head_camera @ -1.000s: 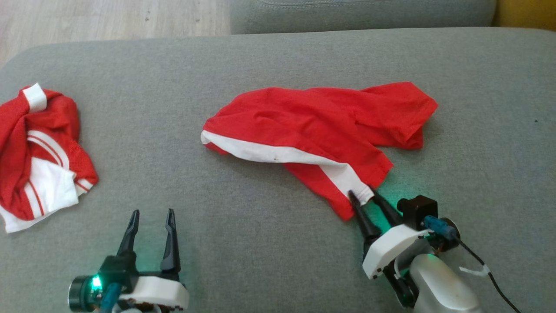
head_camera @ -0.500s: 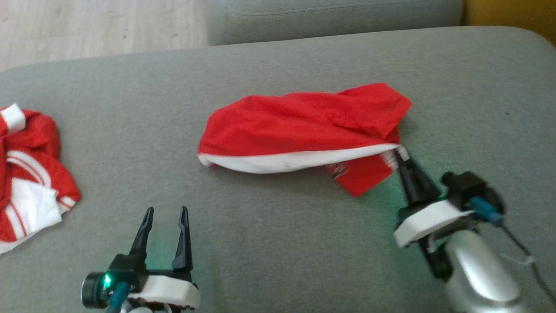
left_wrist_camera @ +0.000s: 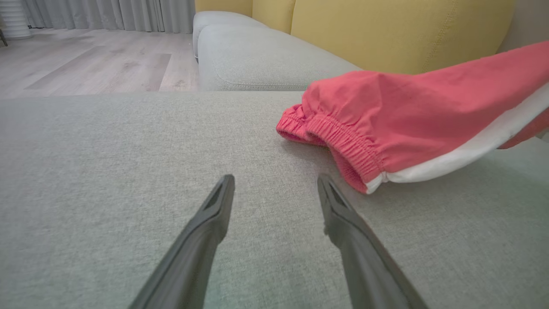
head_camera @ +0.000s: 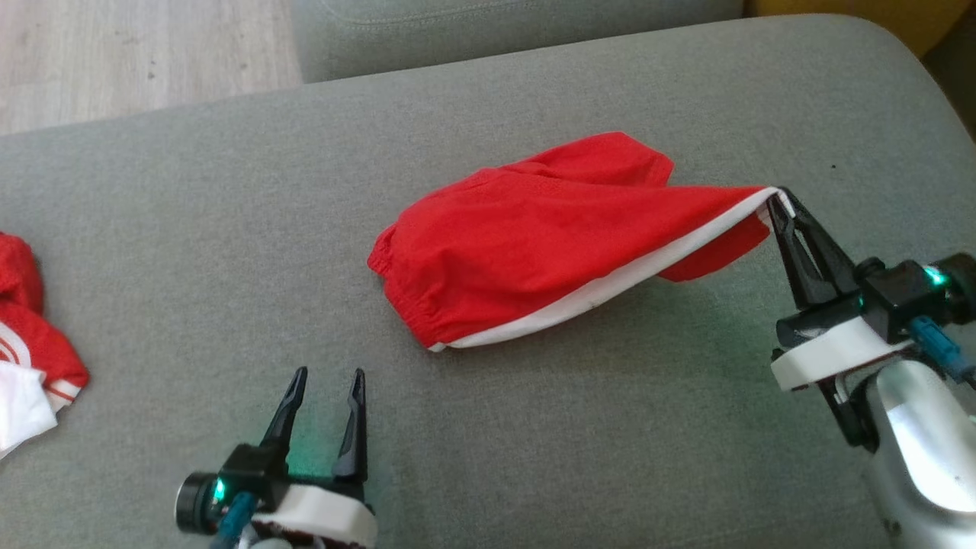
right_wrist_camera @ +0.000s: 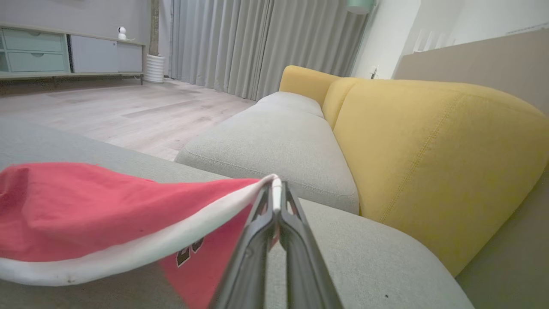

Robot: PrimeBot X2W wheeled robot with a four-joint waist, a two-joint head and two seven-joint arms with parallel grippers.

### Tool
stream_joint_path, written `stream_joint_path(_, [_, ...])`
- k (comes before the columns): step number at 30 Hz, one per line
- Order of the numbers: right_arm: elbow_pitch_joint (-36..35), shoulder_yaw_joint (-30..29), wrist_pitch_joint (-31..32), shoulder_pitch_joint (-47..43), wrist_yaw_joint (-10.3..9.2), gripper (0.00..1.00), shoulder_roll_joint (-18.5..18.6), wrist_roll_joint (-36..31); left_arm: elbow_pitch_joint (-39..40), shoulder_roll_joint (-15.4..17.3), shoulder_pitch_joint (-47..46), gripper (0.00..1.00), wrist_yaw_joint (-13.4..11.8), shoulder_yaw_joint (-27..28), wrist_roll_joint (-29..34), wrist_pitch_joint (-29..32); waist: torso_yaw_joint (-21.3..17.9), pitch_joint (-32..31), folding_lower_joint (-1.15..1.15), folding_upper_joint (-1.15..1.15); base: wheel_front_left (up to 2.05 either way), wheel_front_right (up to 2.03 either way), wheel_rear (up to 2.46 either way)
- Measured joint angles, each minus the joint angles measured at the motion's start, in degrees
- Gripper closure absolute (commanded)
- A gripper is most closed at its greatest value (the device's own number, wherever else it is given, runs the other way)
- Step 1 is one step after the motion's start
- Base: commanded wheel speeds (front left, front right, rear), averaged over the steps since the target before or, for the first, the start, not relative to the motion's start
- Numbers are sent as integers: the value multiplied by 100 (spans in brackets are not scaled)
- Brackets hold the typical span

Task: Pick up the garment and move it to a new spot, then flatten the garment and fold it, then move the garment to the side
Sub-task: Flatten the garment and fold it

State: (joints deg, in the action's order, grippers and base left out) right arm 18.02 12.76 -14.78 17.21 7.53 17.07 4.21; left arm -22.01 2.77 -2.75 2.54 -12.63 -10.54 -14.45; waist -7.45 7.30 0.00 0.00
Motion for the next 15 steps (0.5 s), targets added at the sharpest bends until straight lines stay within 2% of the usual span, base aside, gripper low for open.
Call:
stream_joint_path(1, [-35,2,0,11,0,100,15,-54,-10,0,-36,0,0,-19,0,0,-5,17,0,0,0,0,0])
stream_joint_path(2, [-40,9,0,16,0,94,18,-85,-12,0,-74,0,1,-29,0,0,-3,29,0,0,0,0,0])
stream_joint_path(3, [-2,23,0,12,0,70,18,-87,-15,0,-109,0,2,-37,0,0,6,36,0,0,0,0,0])
stream_joint_path(4, [92,30,0,3,0,16,14,-86,-23,-1,-138,0,2,-46,0,0,19,43,0,0,0,0,0])
stream_joint_path(5, [210,29,0,-26,0,0,10,-83,-31,0,-163,0,3,-47,0,0,34,49,0,0,0,0,0])
stream_joint_path(10, [677,-162,0,-485,0,0,-246,121,-79,0,-163,0,3,-45,0,0,80,59,0,0,0,0,0])
stream_joint_path(15, [638,-425,0,-765,0,0,-636,259,-101,1,-159,0,5,-42,0,0,49,58,0,0,0,0,0])
